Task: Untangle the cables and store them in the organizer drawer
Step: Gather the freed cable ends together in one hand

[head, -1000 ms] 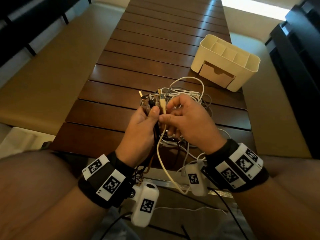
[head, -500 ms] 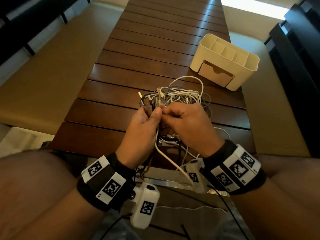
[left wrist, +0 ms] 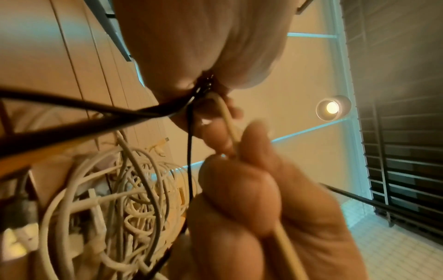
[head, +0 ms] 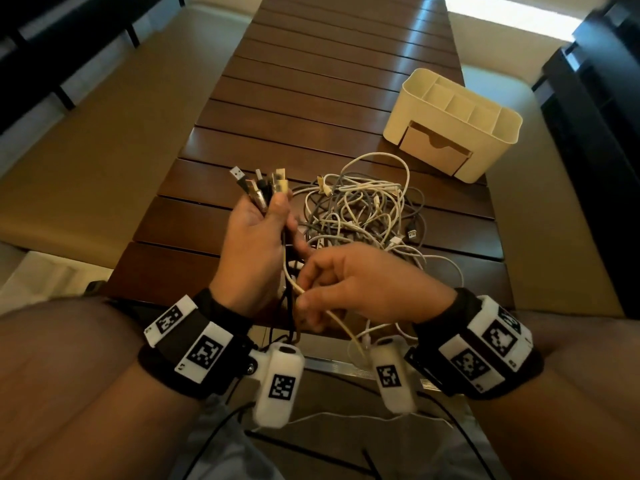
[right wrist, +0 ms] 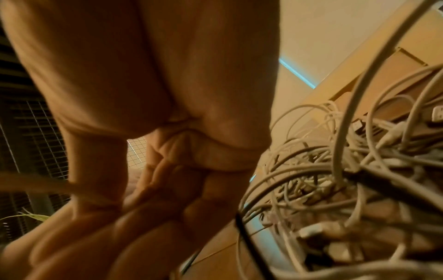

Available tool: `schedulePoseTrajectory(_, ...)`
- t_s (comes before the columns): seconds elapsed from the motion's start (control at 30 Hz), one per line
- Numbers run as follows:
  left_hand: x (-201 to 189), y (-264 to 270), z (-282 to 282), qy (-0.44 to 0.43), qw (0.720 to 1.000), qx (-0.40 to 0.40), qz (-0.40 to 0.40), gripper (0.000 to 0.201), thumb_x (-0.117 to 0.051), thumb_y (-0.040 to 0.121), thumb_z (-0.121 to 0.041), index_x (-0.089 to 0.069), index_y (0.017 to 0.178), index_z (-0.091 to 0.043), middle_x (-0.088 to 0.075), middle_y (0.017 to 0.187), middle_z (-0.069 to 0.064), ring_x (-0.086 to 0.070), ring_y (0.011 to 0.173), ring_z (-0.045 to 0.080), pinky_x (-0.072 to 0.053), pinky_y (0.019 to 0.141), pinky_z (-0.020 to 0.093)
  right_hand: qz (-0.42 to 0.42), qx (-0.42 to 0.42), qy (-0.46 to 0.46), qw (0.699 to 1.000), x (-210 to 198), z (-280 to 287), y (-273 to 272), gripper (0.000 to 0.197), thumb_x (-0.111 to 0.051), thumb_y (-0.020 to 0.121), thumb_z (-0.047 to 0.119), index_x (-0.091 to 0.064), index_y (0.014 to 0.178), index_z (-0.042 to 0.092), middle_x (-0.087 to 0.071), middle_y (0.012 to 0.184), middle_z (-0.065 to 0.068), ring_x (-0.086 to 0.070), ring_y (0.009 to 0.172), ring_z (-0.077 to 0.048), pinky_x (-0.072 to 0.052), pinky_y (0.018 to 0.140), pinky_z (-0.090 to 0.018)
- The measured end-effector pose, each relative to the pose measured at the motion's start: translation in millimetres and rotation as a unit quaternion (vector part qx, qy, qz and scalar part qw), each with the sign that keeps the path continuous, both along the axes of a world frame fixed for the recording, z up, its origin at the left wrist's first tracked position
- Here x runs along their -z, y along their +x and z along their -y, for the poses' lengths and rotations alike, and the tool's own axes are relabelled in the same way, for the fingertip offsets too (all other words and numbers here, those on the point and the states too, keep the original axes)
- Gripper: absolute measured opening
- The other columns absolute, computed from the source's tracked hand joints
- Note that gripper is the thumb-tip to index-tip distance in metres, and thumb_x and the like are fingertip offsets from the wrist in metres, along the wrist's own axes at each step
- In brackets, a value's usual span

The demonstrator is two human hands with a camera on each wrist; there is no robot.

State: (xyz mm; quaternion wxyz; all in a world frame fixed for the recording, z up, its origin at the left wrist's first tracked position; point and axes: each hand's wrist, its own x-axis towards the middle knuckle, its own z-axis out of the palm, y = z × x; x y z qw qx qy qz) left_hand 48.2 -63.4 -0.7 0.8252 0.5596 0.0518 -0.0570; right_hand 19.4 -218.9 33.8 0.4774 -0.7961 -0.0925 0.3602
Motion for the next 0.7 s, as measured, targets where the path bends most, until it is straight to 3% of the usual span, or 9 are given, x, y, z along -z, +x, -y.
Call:
schedulePoseTrajectory(0.1, 0.4, 11.0, -13.6, -0.073, 0.997, -0.016, -0.021, 0.017, -0.039, 0.108, -0.026, -0.05, 0.105, -0.014, -0.046, 0.062, -0.009, -0.035, 0.044, 0.006, -0.035, 0.041, 0.021, 0.042, 0.02, -0.041, 0.998, -4.0, 15.1, 8.4, 0.011, -0.065, 0.094, 0.023, -0.066, 0.099, 0.014, -0.072, 0.073, -0.002, -0.069, 0.064, -0.014, -0.058, 0.069, -0.028)
schedulePoseTrajectory(0.17, -3.3, 19.3, -26.6, -0.12, 0.992, -0.027, -0.026, 0.02, -0.038, 0.108, -0.028, -0.052, 0.1, -0.015, -0.042, 0.06, -0.009, -0.03, 0.042, 0.004, -0.03, 0.039, 0.019, 0.082, 0.036, -0.072, 0.993, -7.0, 33.6, 15.6, 0.012, -0.064, 0.094, 0.03, -0.067, 0.095, 0.019, -0.069, 0.072, -0.003, -0.065, 0.062, -0.014, -0.056, 0.067, -0.029)
schedulePoseTrajectory(0.23, -7.2, 22.0, -35.5, -0.144, 0.989, -0.016, -0.017, 0.022, -0.042, 0.105, -0.034, -0.053, 0.095, -0.017, -0.036, 0.058, -0.01, -0.026, 0.041, 0.003, -0.027, 0.038, 0.018, 0.105, 0.076, -0.058, 0.99, -7.4, 48.7, 20.8, 0.015, -0.063, 0.093, 0.031, -0.068, 0.093, 0.016, -0.068, 0.077, -0.015, -0.062, 0.062, -0.019, -0.053, 0.063, -0.03)
schedulePoseTrajectory(0.3, -9.1, 18.1, -35.1, -0.111, 0.993, 0.026, -0.01, 0.025, -0.055, 0.097, -0.038, -0.052, 0.096, -0.013, -0.032, 0.057, -0.01, -0.025, 0.04, 0.003, -0.025, 0.037, 0.018, 0.129, 0.124, -0.032, 0.983, -5.7, 53.0, 22.5, 0.017, -0.063, 0.093, 0.028, -0.068, 0.093, 0.012, -0.065, 0.074, -0.016, -0.058, 0.058, -0.019, -0.049, 0.059, -0.029)
schedulePoseTrajectory(0.4, -6.7, 4.2, -16.8, -0.033, 0.992, 0.116, -0.03, 0.041, -0.067, 0.088, -0.027, -0.053, 0.118, -0.003, -0.035, 0.055, -0.01, -0.025, 0.041, 0.004, -0.023, 0.037, 0.019, 0.196, 0.159, -0.029, 0.967, 0.3, 44.0, 23.2, 0.012, -0.063, 0.095, 0.027, -0.068, 0.091, 0.017, -0.062, 0.067, 0.006, -0.053, 0.055, -0.008, -0.045, 0.054, -0.02)
schedulePoseTrajectory(0.43, -6.1, -0.9, -10.5, -0.012, 0.989, 0.143, -0.04, 0.048, -0.067, 0.086, -0.026, -0.053, 0.122, 0.002, -0.037, 0.054, -0.01, -0.026, 0.042, 0.005, -0.023, 0.038, 0.02, 0.219, 0.161, -0.028, 0.962, 2.5, 39.7, 23.2, 0.011, -0.063, 0.095, 0.027, -0.069, 0.091, 0.019, -0.064, 0.071, 0.007, -0.056, 0.059, -0.008, -0.046, 0.056, -0.021)
schedulePoseTrajectory(0.53, -6.2, -10.8, -0.7, 0.045, 0.979, 0.194, -0.04, 0.039, -0.066, 0.083, -0.031, -0.057, 0.107, -0.001, -0.037, 0.055, -0.006, -0.027, 0.045, 0.011, -0.023, 0.044, 0.026, 0.255, 0.152, -0.034, 0.954, 6.7, 30.0, 20.7, 0.012, -0.064, 0.094, 0.031, -0.069, 0.091, 0.02, -0.067, 0.08, -0.002, -0.06, 0.072, -0.022, -0.05, 0.061, -0.034)
schedulePoseTrajectory(0.7, -7.4, -5.9, -6.5, 0.106, 0.97, 0.218, -0.027, 0.027, -0.068, 0.081, -0.032, -0.06, 0.092, -0.008, -0.036, 0.059, 0.002, -0.029, 0.047, 0.015, -0.025, 0.046, 0.029, 0.272, 0.187, -0.006, 0.944, 6.5, 27.7, 19.9, 0.006, -0.067, 0.093, 0.024, -0.071, 0.09, 0.02, -0.068, 0.081, -0.005, -0.06, 0.071, -0.023, -0.049, 0.062, -0.031)
